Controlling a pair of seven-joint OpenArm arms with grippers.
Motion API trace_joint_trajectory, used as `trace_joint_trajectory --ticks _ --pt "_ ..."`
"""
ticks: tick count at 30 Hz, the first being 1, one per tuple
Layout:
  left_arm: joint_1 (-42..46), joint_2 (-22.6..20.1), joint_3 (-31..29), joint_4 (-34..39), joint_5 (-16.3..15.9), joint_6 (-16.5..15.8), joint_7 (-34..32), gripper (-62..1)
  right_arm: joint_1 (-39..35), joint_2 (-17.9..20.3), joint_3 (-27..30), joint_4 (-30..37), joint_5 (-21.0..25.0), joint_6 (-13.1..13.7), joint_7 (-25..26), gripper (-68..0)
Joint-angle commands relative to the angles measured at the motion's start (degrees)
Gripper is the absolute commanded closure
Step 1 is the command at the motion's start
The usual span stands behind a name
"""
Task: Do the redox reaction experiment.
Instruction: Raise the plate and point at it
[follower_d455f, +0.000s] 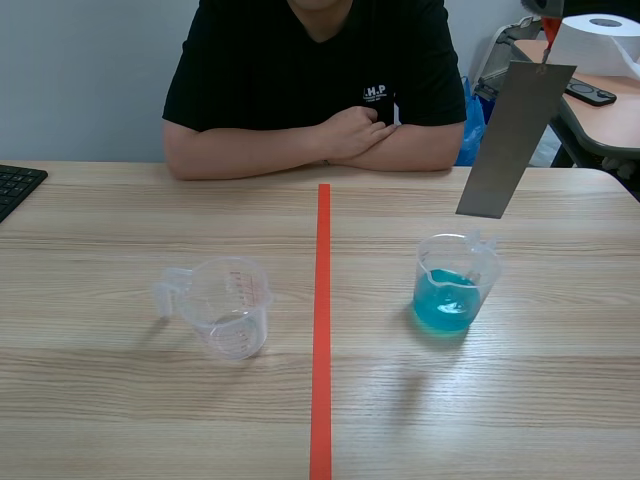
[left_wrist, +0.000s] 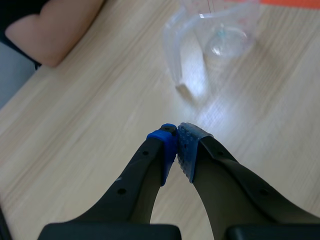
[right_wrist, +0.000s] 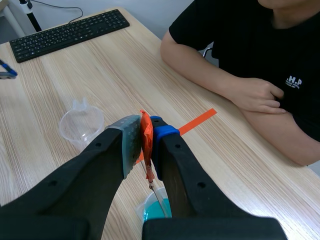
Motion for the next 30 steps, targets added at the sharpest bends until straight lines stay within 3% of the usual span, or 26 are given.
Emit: trace_joint_trajectory --ticks 1,7,11,17,25,30 --pt "-3.34 -0.68 2.36 0.11 -1.75 -0.26 0.79 -4.0 0.83 0.90 0.55 0.48 1.49 0.46 1.07 -1.5" --pt "-18.75 -0.07 15.76 -3.08 -2.73 -1.53 7.21 -4.0 0.83 0.90 0.55 0.48 1.49 0.46 1.07 -1.5" --pt "-29.46 1.73 25.62 -6.84 -6.49 -3.63 11.02 -3.9 0.83 0.90 0.55 0.48 1.49 0.46 1.07 -1.5" --pt "-43.71 7.21 37.79 -12.37 -10.49 -3.63 16.76 -2.7 0.83 0.90 0.55 0.48 1.49 0.46 1.05 -1.5" --pt "-55.98 16.09 47.08 -18.99 -14.73 -3.63 21.97 -2.7 0.81 0.90 0.55 0.48 1.49 0.46 1.05 -1.5" --pt "-60.63 21.90 50.77 -22.01 -14.73 -3.63 25.46 -2.7 0.81 0.90 0.55 0.48 1.49 0.46 1.05 -1.5"
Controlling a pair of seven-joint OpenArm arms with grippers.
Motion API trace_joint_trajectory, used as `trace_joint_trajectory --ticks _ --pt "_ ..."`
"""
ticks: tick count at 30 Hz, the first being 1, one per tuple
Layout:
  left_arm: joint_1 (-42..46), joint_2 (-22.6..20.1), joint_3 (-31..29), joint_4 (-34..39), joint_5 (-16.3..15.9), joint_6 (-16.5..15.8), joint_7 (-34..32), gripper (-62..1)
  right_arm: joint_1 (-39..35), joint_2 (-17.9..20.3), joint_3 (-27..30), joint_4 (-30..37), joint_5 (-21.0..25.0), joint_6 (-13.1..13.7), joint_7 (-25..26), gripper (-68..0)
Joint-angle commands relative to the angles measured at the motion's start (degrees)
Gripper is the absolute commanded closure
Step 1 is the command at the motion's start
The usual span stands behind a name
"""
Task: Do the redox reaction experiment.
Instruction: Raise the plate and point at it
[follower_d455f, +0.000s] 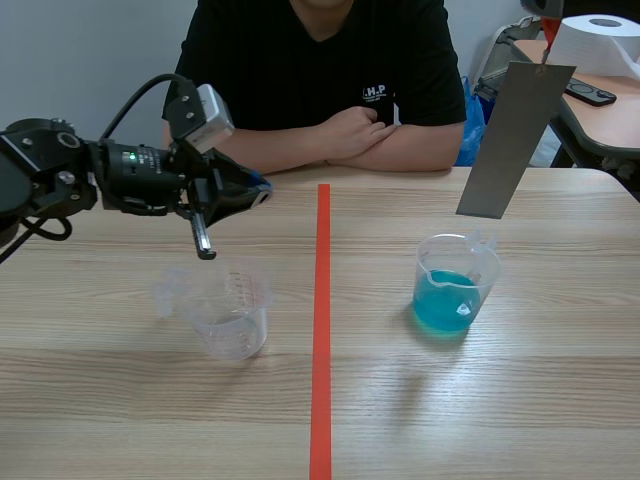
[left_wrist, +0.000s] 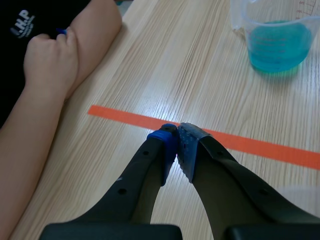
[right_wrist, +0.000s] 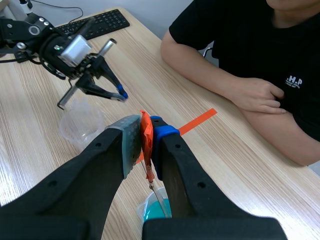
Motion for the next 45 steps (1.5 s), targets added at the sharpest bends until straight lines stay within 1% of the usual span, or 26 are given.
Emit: trace_joint_trajectory --ticks 1,6,12,15,19,22,27,29,30,34,38,45 --pt "-1.53 1.86 0.52 0.24 -0.68 -0.11 -0.35 -2.7 0.81 0.90 0.55 0.48 1.49 0.46 1.05 -1.5" --pt "-3.91 7.93 3.21 -2.49 -0.66 -0.11 2.19 -2.7 0.81 0.90 0.55 0.48 1.49 0.46 1.03 -1.5" --pt "-5.53 14.01 5.42 -5.81 -0.44 -0.11 2.19 -2.7 0.81 0.90 0.55 0.48 1.49 0.46 1.03 -1.5" --pt "-5.92 15.76 6.05 -7.02 -0.42 -0.11 2.16 -2.7 0.81 0.90 0.55 0.48 1.49 0.46 1.03 -1.5" --pt "-5.92 17.00 6.05 -7.78 -0.26 -0.11 2.21 -2.8 0.81 0.90 0.55 0.48 1.49 0.46 1.03 -1.5" --pt "-5.92 18.18 6.10 -7.82 2.38 -0.11 2.51 -2.8 0.81 0.90 0.55 0.48 1.49 0.46 1.03 -1.5" --pt "-6.95 20.50 6.10 -7.82 2.58 -0.11 8.44 -3.0 0.81 0.90 0.55 0.48 1.46 0.46 1.03 -1.5" --pt "-7.23 20.83 6.10 -7.82 2.56 -0.11 8.94 -2.9 0.81 0.90 0.55 0.48 1.46 0.46 1.03 -1.5" --pt "-7.23 20.76 6.10 -7.82 2.54 -0.11 7.98 -2.9 0.81 0.90 0.55 0.48 1.46 0.46 1.03 -1.5" --pt "-6.60 19.47 6.08 -7.82 1.46 -0.11 1.07 -2.9 0.81 0.90 0.55 0.48 1.46 0.46 1.03 -1.5" --pt "-6.38 18.18 6.08 -7.82 -1.20 -0.11 -4.09 -2.9 0.81 0.90 0.55 0.48 1.46 0.46 1.03 -1.5" --pt "-6.19 17.35 6.08 -7.82 -1.53 -0.11 -5.66 -2.9 0.81 0.90 0.55 0.48 1.46 0.46 0.85 -1.5"
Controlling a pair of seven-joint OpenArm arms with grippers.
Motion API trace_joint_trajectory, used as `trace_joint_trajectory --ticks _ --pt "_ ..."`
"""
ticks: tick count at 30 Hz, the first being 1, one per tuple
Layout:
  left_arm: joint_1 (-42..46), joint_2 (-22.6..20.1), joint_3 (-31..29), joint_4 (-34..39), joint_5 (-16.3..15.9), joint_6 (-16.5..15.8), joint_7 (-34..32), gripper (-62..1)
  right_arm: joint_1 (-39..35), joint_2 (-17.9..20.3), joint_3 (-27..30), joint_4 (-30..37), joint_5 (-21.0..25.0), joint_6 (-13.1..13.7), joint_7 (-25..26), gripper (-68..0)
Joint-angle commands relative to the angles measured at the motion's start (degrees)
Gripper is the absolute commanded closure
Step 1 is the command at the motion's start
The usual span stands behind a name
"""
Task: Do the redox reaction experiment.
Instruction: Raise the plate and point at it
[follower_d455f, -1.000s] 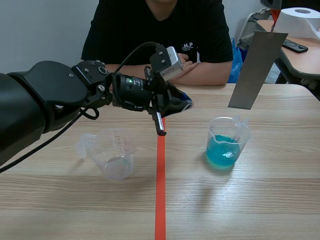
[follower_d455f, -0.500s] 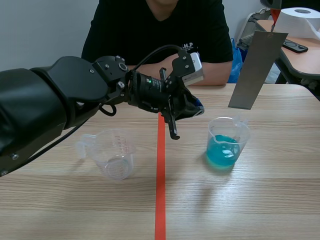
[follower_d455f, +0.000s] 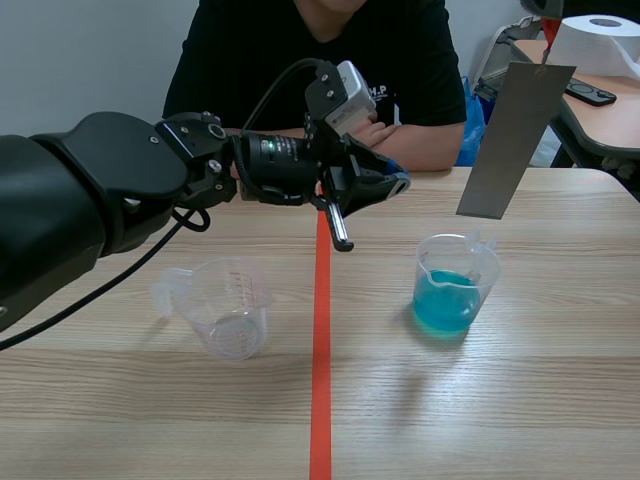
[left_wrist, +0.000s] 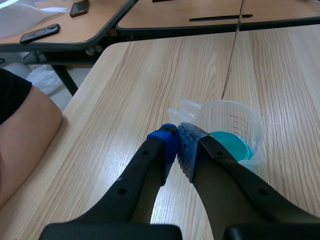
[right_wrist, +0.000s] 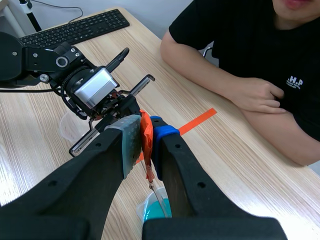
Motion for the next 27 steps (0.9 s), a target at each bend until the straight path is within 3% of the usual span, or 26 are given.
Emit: trace_joint_trajectory --ticks 1,27 --pt "-0.44 0.26 -0.28 0.66 -0.63 -0.09 -1.25 -2.9 0.81 0.90 0.55 0.48 1.46 0.46 0.87 -1.5" --pt "0.13 2.49 -0.26 0.66 0.92 -0.09 -1.40 -3.0 0.81 0.90 0.55 0.48 1.46 0.46 0.90 -1.5"
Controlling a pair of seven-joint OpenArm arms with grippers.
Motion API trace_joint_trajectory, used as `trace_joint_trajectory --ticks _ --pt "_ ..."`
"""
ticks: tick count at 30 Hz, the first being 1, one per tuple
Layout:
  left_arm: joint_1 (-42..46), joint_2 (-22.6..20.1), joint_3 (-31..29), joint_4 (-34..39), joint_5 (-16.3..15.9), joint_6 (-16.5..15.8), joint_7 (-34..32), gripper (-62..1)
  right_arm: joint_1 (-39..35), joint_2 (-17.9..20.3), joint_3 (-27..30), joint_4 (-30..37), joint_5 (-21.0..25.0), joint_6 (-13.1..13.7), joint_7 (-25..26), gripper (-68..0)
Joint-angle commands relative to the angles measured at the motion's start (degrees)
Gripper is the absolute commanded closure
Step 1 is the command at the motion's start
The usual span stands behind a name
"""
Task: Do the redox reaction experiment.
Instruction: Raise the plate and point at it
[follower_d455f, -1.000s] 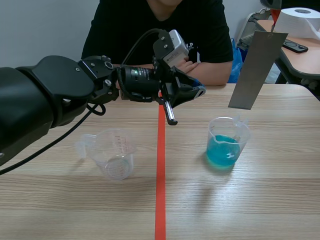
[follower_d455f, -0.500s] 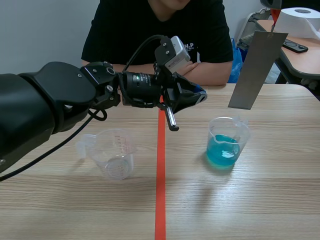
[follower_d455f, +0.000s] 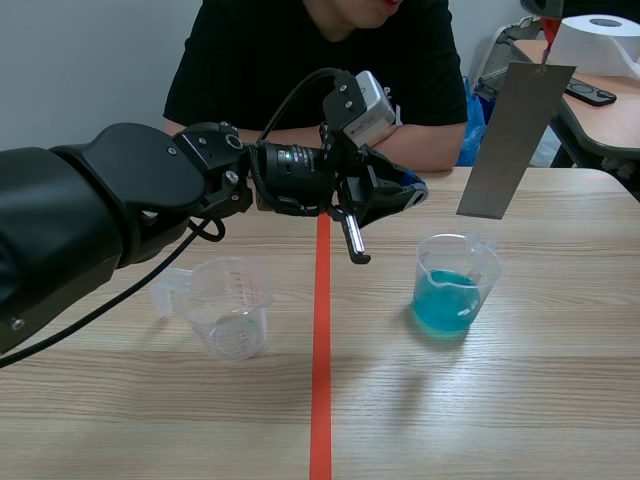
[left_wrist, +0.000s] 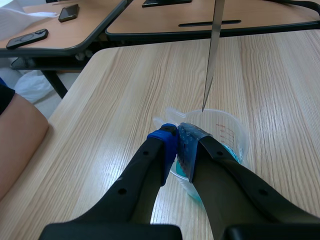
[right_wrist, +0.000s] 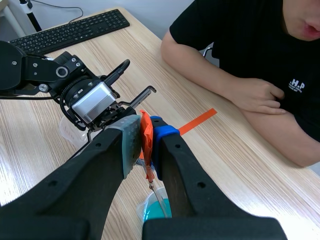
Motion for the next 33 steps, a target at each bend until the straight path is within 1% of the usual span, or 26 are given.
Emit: trace_joint_trajectory --ticks 1,17,22,25,28,31,33 --pt "-1.09 0.46 -0.26 0.66 -0.52 -0.09 -1.01 -3.0 0.81 0.90 0.55 0.48 1.46 0.46 0.90 -1.5" --pt "-1.09 0.44 -0.26 0.66 -0.52 -0.09 -1.01 -3.0 0.81 0.90 0.55 0.48 1.46 0.46 0.90 -1.5" --pt "-1.09 -0.28 -0.26 0.66 -0.52 -0.09 -1.03 -3.0 0.81 0.90 0.55 0.48 1.46 0.46 0.92 -1.5" --pt "-1.09 -1.51 -0.28 0.66 -0.55 -0.09 -1.44 -3.0 0.81 0.90 0.55 0.48 1.46 0.46 0.92 -1.5" --pt "-1.09 -3.61 -0.28 0.66 -0.61 -0.09 -3.48 -3.0 0.81 0.90 0.55 0.48 1.46 0.46 0.92 -1.5" --pt "-1.09 -6.80 -0.28 0.68 -1.03 -0.09 -5.11 -3.0 0.81 0.90 0.55 0.48 1.46 0.46 0.92 -1.5" --pt "-0.74 -9.66 -0.28 0.87 -1.11 -0.09 -6.14 -3.0 0.81 0.90 0.55 0.48 1.46 0.46 0.92 -1.5"
